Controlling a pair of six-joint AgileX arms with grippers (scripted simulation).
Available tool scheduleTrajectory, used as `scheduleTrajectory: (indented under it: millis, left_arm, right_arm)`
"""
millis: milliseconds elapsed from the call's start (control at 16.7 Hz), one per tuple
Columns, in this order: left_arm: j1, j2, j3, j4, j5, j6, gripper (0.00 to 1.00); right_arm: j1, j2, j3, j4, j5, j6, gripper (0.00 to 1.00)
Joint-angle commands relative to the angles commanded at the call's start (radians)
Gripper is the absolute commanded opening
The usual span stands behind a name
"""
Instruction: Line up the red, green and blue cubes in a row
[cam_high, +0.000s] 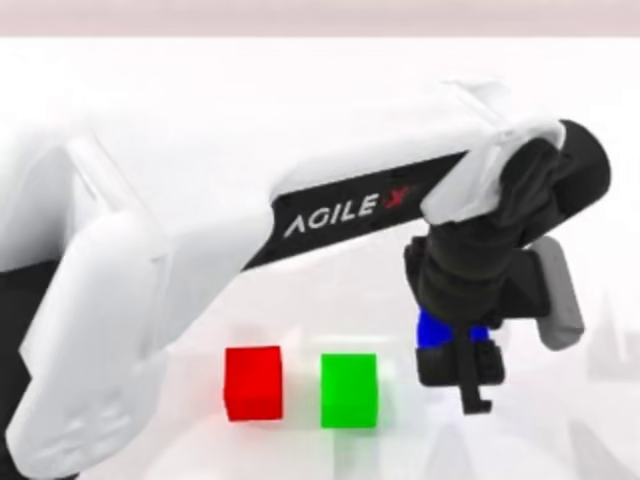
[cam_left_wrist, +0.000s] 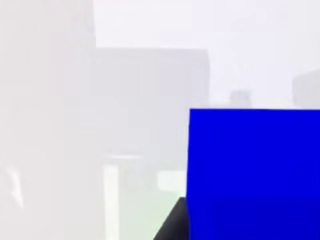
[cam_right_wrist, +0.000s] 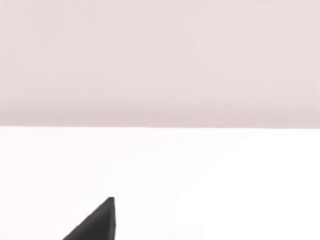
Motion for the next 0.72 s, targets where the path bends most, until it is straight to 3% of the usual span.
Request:
scheduleTrajectory:
  millis: [240,540,720]
  left_arm:
    - [-0.005,0.038,-0.101,0.145,0.000,0.000,0.00]
    - [-0.006,0.046,-0.116,0.161,-0.001,0.000,0.00]
    - [-0.006,0.046,-0.116,0.161,-0.001,0.000,0.23]
  right_arm:
    - [0.000,0.000,0.000,0.000,0.000,0.000,1.00]
    - [0.000,0.000,0.000,0.000,0.000,0.000,1.00]
    - [0.000,0.000,0.000,0.000,0.000,0.000,1.00]
